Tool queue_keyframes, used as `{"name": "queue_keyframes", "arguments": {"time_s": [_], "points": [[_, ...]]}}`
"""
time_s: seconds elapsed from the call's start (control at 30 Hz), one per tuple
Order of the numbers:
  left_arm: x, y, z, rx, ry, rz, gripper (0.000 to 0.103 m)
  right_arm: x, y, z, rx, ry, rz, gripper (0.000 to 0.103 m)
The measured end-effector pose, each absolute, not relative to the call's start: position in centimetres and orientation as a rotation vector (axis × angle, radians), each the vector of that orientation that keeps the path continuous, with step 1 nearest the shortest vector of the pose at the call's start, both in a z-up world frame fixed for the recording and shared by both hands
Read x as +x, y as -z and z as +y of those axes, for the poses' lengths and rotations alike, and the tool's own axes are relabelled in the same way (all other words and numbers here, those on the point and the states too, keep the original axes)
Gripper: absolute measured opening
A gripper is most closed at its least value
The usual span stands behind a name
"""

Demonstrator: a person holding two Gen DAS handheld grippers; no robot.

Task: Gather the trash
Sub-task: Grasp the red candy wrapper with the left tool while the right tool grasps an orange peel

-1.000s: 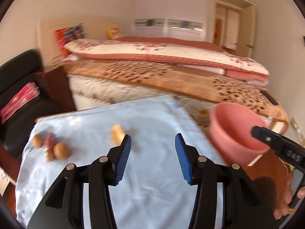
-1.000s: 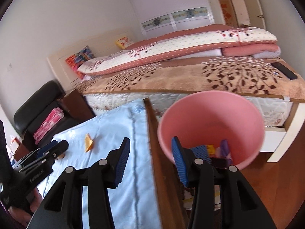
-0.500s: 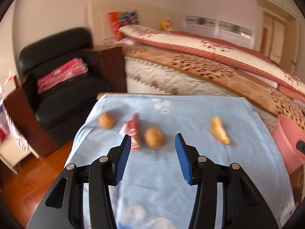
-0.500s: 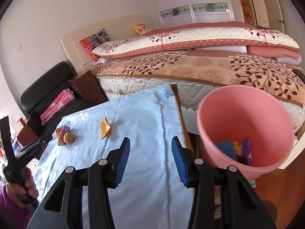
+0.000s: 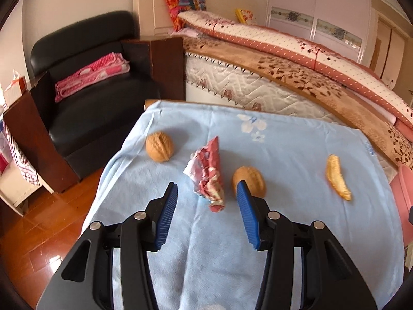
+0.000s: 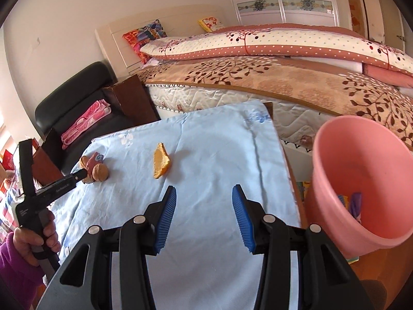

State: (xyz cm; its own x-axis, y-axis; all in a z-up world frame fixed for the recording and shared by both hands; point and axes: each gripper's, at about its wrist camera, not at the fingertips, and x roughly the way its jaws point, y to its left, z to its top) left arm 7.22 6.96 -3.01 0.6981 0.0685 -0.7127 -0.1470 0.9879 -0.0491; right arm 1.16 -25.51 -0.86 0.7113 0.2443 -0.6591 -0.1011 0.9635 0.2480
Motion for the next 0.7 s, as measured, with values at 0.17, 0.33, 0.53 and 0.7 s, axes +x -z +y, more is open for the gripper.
{"name": "queue_keyframes", "arguments": {"time_s": [0.17, 0.33, 0.53, 0.7], "points": [[7.9, 4.1, 7.8, -0.155, -0.114, 0.827, 0.048, 2.5, 1.0, -24.3, 0.195, -0.225, 0.769, 0.045], [8.1, 4.5, 8.4, -0.191, -0.102, 0.842, 0.024, 4.1, 1.4, -22.5, 0.182, -0.263, 0.789, 0.045], [7.6, 4.4, 8.9, -0.214, -0.07, 0.831, 0.014, 6.1, 2.2, -20.3, 0.177, -0.305, 0.818, 0.045], [7.0, 3.8, 8.8, -0.19, -0.064, 0.798, 0.014, 8.0, 3.1, -18.6, 0.169, -0.326, 0.844, 0.045]]}}
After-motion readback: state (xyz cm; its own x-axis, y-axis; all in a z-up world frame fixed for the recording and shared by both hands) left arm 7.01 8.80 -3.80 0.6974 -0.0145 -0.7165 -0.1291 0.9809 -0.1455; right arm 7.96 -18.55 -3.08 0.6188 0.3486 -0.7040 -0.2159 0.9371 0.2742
